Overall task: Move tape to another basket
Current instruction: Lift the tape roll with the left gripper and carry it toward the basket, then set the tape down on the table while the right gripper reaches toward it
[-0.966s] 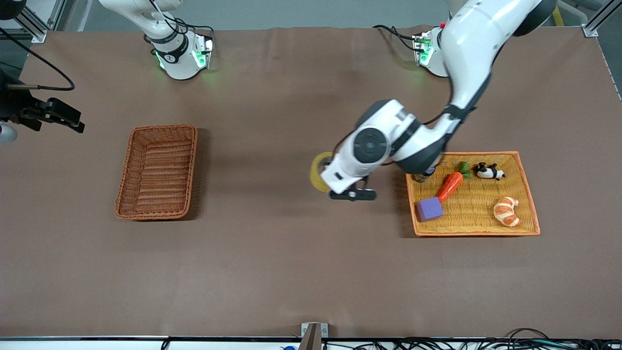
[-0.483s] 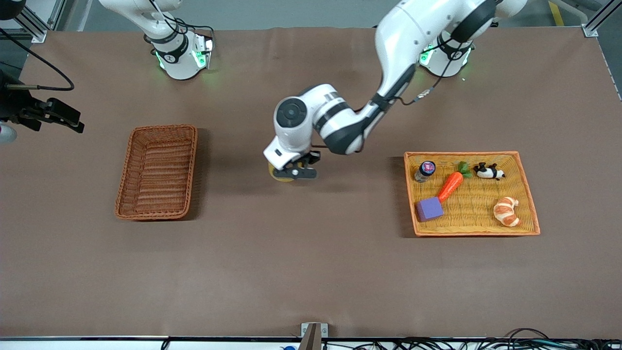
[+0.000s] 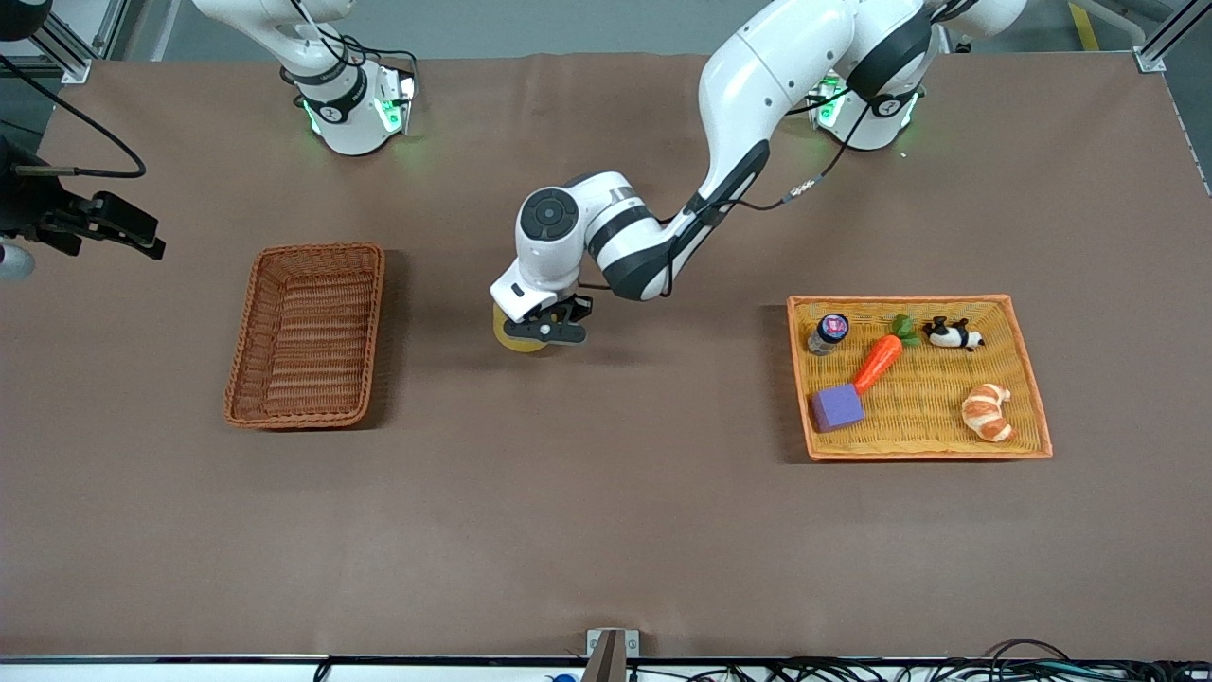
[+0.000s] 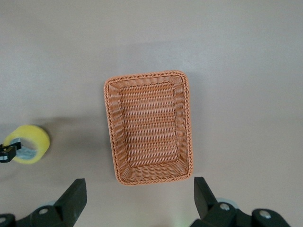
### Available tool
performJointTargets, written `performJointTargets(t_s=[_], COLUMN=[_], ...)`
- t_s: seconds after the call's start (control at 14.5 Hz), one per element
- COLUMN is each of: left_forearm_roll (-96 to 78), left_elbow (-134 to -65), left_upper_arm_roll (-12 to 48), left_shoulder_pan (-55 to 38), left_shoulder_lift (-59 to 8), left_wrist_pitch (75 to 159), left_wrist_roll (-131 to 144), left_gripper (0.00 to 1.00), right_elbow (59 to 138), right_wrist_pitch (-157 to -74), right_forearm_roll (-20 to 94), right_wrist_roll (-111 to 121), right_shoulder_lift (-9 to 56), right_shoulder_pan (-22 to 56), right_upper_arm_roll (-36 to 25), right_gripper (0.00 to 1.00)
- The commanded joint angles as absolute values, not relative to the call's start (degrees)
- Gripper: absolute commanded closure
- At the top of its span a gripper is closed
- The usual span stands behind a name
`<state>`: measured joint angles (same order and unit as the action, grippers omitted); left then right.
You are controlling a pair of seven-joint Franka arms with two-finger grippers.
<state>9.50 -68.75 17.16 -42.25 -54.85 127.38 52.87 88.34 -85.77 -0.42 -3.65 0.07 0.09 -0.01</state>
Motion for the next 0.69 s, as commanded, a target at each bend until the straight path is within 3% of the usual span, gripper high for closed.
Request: performJointTargets(t_s=[0.0,0.14,0.21,0.28,0.41,0.62], left_forearm_roll=[6.95,5.37,5.10,5.27,5.10,5.19], left_elbow=[-66.18,-66.44,-66.62,-66.80,-68.63,-69.34], left_upper_arm_roll=[16.96,17.05,16.62,16.61,16.87,17.23], left_shoulder_pan=[-42.80,-42.19,-42.01,-41.75,-38.08,-32.28], left_shoulder_lift=[-56.16,-54.76,-53.62,-52.74,-48.37,-40.37], left_wrist_pitch=[128.49,127.97,127.88,127.62,125.70,114.64], left_wrist_roll=[51.94,52.12,52.47,52.56,52.38,49.85], left_gripper=[0.60,0.40,0.12,0.00,0.00,0.00], right_elbow=[89.21,89.21,89.21,89.21,89.30,90.43], right_wrist_pitch=[-85.87,-85.87,-85.96,-85.96,-86.39,-88.85], right_forearm_roll=[-0.88,-0.88,-0.88,-0.88,-0.88,-0.79], right_wrist_roll=[-3.08,-3.08,-3.08,-3.08,-3.16,-4.04], right_shoulder_lift=[-0.53,-0.53,-0.44,-0.44,-0.27,0.53], right_shoulder_pan=[0.00,0.00,0.09,0.09,0.17,2.54], right_upper_arm_roll=[0.00,0.00,0.00,0.00,0.00,0.52], right_gripper=[0.00,0.00,0.00,0.00,0.00,0.00])
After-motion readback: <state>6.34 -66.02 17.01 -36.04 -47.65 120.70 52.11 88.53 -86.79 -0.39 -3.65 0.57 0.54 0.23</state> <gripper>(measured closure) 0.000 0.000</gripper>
